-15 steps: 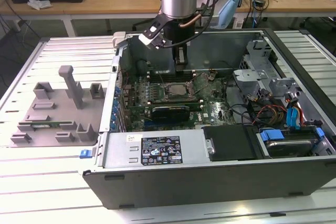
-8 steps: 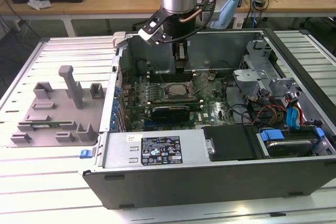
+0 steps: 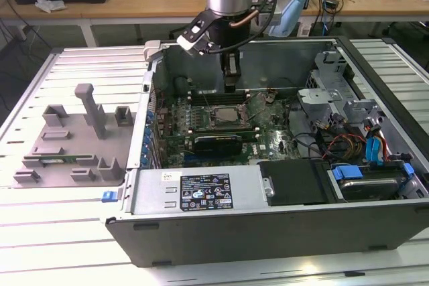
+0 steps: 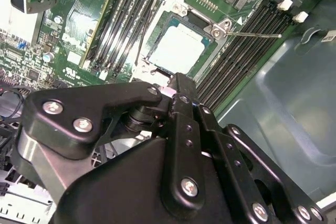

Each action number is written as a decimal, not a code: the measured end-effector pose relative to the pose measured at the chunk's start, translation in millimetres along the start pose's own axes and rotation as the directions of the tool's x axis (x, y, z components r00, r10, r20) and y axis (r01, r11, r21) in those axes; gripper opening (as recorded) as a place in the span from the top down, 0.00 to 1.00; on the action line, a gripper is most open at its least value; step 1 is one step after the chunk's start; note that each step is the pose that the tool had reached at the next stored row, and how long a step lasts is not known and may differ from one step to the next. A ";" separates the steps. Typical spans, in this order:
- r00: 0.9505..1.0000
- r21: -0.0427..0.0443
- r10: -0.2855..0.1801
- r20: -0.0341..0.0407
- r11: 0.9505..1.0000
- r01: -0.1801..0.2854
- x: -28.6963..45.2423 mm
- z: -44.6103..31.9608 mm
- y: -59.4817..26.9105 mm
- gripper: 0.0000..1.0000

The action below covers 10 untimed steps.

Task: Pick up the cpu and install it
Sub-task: 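Close the cpu cover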

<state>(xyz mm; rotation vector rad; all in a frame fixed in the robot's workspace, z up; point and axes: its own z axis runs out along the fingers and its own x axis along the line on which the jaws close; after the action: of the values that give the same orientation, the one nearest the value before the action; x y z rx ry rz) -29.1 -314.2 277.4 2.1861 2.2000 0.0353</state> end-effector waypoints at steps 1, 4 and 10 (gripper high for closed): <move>1.000 0.000 0.000 0.000 1.000 0.000 0.0 0.1 1.2 0.89; 1.000 0.000 0.000 0.000 1.000 0.000 0.0 0.3 5.6 0.89; 1.000 0.000 0.000 0.000 1.000 0.000 -0.1 0.9 19.0 0.89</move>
<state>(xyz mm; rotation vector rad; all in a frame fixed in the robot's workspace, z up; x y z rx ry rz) -10.1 -314.2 277.3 2.1859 2.2002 0.0356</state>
